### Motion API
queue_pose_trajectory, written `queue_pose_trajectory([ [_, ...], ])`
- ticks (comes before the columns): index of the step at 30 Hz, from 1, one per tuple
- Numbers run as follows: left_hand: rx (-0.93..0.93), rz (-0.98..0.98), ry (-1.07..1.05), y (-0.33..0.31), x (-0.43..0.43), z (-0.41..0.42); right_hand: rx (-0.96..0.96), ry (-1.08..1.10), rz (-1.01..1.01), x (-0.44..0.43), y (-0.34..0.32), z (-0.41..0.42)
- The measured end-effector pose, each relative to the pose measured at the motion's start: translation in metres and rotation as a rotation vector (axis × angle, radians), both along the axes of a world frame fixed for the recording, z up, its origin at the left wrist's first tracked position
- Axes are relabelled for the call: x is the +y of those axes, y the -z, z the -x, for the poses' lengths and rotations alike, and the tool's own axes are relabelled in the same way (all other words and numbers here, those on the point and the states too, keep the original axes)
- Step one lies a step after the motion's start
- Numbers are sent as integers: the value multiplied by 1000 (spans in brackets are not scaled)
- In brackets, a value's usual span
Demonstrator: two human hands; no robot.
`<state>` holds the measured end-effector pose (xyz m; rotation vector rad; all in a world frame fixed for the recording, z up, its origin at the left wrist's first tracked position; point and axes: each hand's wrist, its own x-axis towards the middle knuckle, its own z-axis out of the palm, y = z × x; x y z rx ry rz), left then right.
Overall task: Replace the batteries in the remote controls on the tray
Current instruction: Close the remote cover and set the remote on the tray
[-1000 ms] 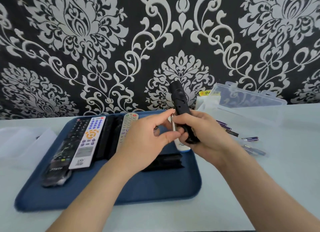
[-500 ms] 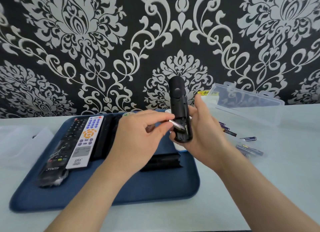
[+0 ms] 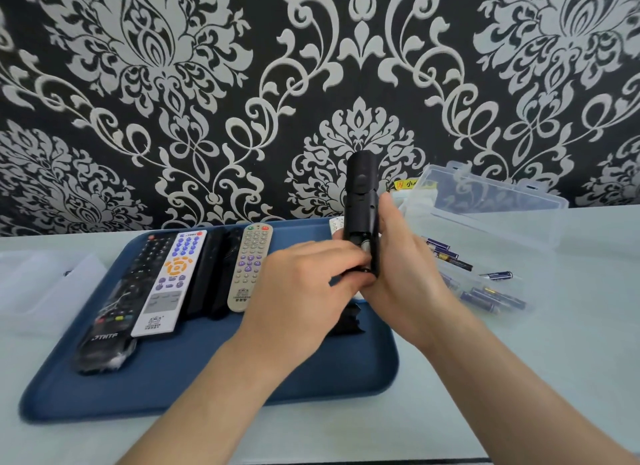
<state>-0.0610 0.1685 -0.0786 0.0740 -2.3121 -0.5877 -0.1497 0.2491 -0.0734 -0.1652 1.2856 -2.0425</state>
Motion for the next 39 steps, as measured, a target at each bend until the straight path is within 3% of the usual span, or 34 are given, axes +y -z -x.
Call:
queue_pose_trajectory([
  [12,-103,-588,-130,-14,-6,0,118,-124,92,-6,1,-16],
  [15,-148,-931,-67,-16,-7,-1,123,-174,103,-9,5,-24],
  [22,-204,-1056,25,-11,-7,1,78,-270,230,1,-6,-13],
  [25,-273,-1230,133,-11,-15,-1,67,-281,266,3,-6,-7],
  [30,-158,-1590,282,-13,-26,-2,-8,-172,265,8,-3,7],
  [35,-125,-1547,296,-7,-29,-3,-6,-78,177,12,-4,12],
  [39,-153,-1159,98,-9,-26,-2,23,-106,115,8,0,10],
])
